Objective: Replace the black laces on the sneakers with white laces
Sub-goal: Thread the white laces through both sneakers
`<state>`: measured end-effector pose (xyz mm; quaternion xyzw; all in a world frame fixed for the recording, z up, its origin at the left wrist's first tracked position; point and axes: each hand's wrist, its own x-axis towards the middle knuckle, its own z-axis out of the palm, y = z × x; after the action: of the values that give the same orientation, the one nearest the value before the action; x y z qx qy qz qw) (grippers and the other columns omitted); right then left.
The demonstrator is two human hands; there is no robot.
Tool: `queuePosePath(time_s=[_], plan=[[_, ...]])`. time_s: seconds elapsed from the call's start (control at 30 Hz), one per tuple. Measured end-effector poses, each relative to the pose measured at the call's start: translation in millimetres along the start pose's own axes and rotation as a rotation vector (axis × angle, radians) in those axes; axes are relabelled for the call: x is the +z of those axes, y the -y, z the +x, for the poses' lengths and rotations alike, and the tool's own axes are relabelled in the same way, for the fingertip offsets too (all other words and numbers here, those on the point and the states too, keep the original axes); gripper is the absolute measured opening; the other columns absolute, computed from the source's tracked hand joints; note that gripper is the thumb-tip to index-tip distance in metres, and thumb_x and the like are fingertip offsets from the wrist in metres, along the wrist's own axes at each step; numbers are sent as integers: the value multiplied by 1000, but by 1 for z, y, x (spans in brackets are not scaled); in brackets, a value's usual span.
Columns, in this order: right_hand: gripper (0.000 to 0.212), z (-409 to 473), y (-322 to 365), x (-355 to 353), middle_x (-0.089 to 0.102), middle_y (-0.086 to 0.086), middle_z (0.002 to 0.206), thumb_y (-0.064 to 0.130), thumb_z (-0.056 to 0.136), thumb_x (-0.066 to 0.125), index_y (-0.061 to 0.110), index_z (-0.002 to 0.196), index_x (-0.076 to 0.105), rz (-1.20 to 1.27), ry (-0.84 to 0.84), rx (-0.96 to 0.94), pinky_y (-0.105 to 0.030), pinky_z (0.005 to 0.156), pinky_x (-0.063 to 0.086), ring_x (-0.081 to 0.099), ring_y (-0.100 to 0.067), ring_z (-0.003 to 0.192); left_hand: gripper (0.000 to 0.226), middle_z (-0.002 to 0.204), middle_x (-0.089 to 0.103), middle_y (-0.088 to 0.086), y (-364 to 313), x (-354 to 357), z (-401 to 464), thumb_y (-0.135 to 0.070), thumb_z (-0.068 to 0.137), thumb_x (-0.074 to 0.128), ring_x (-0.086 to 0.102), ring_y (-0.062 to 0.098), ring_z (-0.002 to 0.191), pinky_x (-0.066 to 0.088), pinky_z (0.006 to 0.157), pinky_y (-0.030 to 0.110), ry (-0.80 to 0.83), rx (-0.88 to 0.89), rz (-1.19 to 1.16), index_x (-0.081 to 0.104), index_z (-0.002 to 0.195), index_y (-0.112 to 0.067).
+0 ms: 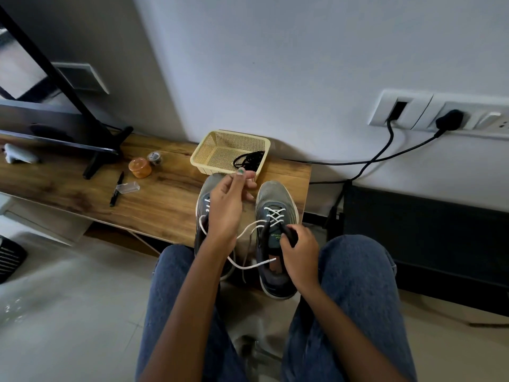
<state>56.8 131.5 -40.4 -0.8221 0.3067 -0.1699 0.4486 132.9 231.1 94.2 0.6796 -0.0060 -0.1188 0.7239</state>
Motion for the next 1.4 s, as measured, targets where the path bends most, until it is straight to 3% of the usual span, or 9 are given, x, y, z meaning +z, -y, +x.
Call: queuePosePath(time_s=[0.2,0.27,0.4,0.63,0.8,0.93,1.03,1.17,1.4], plan=[[15,2,0,-2,55,5,90,10,86,61,11,100,65,-1,3,-3,-22,74,37,55,-15,90,8,87,66,-14,40,-19,2,-28,93,57,60,4,80,46,81,30,164,152,722,64,90,-32],[15,3,0,-1,56,4,91,10,85,62,11,100,65,-6,0,-7,-23,75,38,55,-16,90,5,88,65,-19,53,-26,-5,-34,88,63,59,2,86,37,92,37,267,166,954,62,86,-38],[14,5,-1,-1,58,3,91,9,84,63,11,98,65,17,6,-12,-29,77,44,56,-18,91,21,105,61,-18,72,-23,-29,-47,85,62,48,7,109,20,88,31,358,269,1283,64,104,-37],[15,7,-4,-3,60,3,92,18,88,64,10,101,68,35,21,-29,-20,70,34,54,-11,87,27,114,60,-6,82,-8,-39,-42,94,50,43,17,115,24,93,34,342,401,1586,69,109,-29],[16,9,-4,-5,61,5,87,19,91,61,8,99,69,59,25,-28,-4,63,34,54,-8,80,29,106,62,-6,84,-7,-34,-42,98,43,47,19,108,28,89,35,282,376,1613,68,105,-30],[14,16,-8,-10,68,-1,89,19,90,61,10,97,70,136,92,58,-21,69,43,62,-14,83,16,95,67,-1,91,1,-30,-27,92,57,57,25,95,34,76,37,160,455,1430,72,97,-27],[8,21,-11,-14,69,0,84,15,88,62,15,88,71,225,155,126,-27,70,47,64,-17,83,27,99,66,8,96,11,-24,-15,86,53,59,31,94,40,73,41,112,493,1388,70,106,-18],[13,24,-13,-19,69,-1,79,11,85,65,20,76,69,320,183,188,-38,74,53,66,-20,80,19,90,69,0,92,21,-15,-17,91,58,57,24,94,27,79,37,48,452,1286,73,101,-23],[8,26,-14,-22,70,-7,82,6,82,69,14,79,67,410,217,237,-42,81,53,66,-24,84,9,85,70,-12,104,24,5,-36,86,65,52,8,98,16,91,31,19,353,1181,69,95,-33]])
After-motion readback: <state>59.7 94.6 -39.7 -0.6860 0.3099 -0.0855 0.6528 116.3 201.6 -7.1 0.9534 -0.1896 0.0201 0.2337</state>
